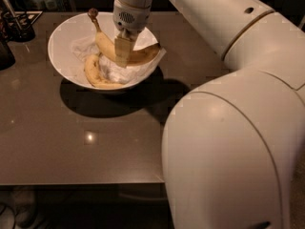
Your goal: Pick banana from white bowl
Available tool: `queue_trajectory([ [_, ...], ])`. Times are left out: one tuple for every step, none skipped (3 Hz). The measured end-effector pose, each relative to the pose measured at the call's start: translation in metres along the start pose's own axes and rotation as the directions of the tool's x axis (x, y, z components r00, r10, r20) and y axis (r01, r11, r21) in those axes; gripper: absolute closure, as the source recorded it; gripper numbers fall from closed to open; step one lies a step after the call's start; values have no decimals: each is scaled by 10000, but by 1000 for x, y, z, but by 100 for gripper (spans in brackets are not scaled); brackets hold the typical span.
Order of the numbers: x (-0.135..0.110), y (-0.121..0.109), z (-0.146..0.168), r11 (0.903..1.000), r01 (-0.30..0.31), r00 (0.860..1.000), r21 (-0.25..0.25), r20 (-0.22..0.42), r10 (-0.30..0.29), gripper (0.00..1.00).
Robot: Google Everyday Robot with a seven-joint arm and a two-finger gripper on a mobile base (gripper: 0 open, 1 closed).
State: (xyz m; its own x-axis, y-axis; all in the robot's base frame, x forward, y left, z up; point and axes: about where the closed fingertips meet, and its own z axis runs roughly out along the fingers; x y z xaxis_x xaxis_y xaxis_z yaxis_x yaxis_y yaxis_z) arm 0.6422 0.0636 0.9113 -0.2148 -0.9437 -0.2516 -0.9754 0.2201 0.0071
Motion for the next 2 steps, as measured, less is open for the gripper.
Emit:
queue_trajectory([
  [22,19,-7,9994,-182,9998,-282,105,185,100],
  [43,40,-15,9992,-22,9995,-395,329,35,100],
])
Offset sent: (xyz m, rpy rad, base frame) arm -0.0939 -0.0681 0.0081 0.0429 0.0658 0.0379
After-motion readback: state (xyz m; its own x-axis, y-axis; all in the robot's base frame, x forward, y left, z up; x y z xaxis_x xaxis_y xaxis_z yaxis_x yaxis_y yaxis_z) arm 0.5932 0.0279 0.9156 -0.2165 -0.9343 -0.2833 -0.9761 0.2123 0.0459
